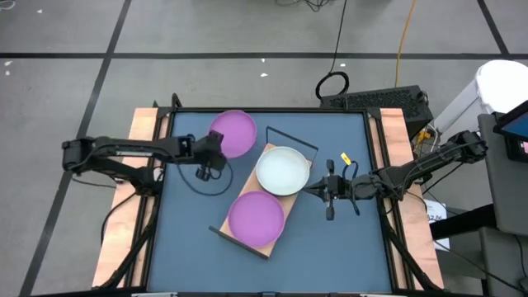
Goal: Place and stack plates onto a shelf
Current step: Stack the purple plate on top of the purple plate on the shelf
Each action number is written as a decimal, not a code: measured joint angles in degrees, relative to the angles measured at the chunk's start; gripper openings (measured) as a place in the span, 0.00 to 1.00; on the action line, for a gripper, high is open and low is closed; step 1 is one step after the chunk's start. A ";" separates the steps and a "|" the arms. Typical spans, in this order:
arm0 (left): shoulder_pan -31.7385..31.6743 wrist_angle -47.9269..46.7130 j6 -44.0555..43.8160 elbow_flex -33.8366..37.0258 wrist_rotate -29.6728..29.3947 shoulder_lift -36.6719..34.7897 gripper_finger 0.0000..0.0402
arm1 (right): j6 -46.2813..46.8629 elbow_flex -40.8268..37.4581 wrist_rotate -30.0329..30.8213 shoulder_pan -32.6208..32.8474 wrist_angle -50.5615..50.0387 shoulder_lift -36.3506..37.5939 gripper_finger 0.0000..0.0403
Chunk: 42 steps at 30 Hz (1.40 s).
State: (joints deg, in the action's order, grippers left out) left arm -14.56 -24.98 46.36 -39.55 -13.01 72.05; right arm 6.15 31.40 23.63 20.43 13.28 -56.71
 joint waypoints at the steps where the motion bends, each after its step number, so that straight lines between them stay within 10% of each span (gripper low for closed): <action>1: 0.76 -0.86 0.01 0.00 0.01 -1.49 0.03 | 0.00 0.00 -0.01 0.00 -0.09 0.00 0.00; 28: 28.45 -4.92 14.55 -5.65 1.71 -14.69 0.03 | -1.32 0.00 0.26 -0.07 0.16 0.02 0.00; 42: 30.96 -8.64 14.40 -13.81 18.13 -9.16 0.03 | -2.80 0.00 0.46 -0.07 0.15 0.04 0.00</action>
State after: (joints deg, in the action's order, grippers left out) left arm 16.40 -33.62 60.75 -53.36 5.13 62.89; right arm 3.36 31.40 24.10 20.36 13.43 -56.66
